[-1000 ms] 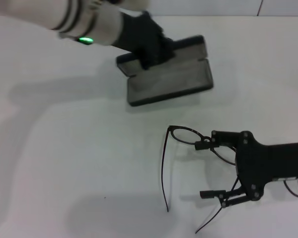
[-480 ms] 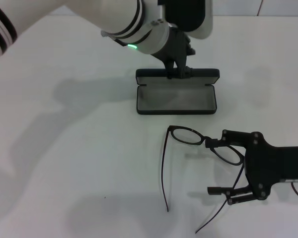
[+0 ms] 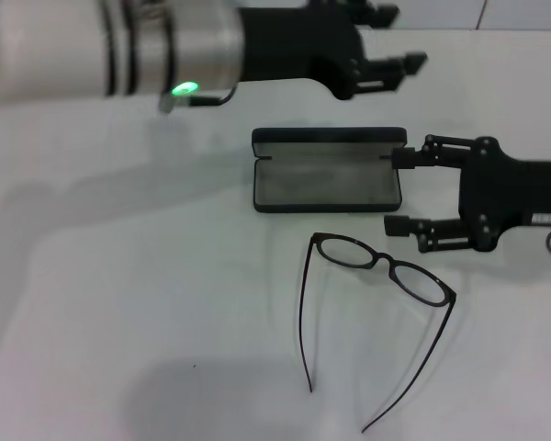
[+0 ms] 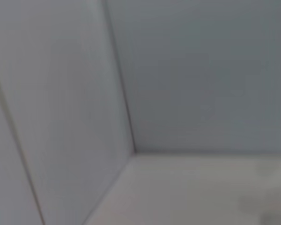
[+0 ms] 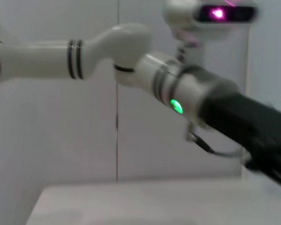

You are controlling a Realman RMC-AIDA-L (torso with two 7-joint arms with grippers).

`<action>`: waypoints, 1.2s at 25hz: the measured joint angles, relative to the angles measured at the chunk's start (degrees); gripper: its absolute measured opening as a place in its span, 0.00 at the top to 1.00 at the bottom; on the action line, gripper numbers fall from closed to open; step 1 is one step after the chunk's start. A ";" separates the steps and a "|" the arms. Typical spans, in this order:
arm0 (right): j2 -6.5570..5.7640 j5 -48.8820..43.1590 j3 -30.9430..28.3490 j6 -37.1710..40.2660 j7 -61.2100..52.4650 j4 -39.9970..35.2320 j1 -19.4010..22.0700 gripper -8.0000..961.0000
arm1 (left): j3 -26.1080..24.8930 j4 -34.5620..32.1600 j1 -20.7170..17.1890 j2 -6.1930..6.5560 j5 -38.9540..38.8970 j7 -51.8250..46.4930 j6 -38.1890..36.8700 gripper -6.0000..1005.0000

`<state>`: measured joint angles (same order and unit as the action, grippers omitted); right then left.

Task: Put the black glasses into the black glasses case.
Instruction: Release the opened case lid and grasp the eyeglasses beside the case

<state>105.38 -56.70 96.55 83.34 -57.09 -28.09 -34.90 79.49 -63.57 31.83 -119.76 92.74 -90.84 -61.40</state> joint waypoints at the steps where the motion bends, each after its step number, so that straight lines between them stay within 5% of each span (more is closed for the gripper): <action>1: -0.83 -2.83 -0.08 -1.76 -4.62 -3.61 0.07 0.22 | -0.28 0.56 -2.44 0.01 -4.33 2.53 -0.01 0.38; 3: -2.40 -12.49 -0.82 -6.15 -17.79 -13.58 0.16 0.23 | -0.74 2.27 -6.30 0.00 -10.70 6.69 -0.02 0.38; 5: -2.24 -24.75 -3.14 -7.87 -29.85 -22.08 0.27 0.23 | -1.07 4.86 -8.57 -0.02 -15.42 9.53 -0.40 0.39; 8: 2.26 -47.51 -9.44 -6.40 -45.65 -34.21 0.58 0.23 | -2.96 9.00 -9.49 0.00 -18.58 12.72 -2.58 0.39; 10: 7.48 -62.06 -12.68 -3.74 -51.31 -39.31 0.62 0.27 | -5.27 11.43 -9.61 0.01 -19.04 14.37 -4.91 0.39; 13: 10.48 -73.27 -10.98 -2.72 -54.26 -42.08 0.62 0.33 | -8.53 14.97 -8.65 0.12 -19.13 15.72 -7.91 0.39; 19: 10.72 -73.59 -5.94 -5.50 -57.13 -41.85 0.18 0.49 | -11.06 16.84 -7.85 0.45 -18.70 16.90 -9.78 0.39; 30: 10.79 -71.02 -2.35 -9.82 -58.46 -41.62 0.04 0.50 | -11.03 16.94 -7.57 0.73 -17.99 16.78 -10.30 0.40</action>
<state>116.17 -127.72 94.20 73.53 -115.55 -69.71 -34.86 68.46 -46.64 24.26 -119.03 74.76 -74.06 -71.70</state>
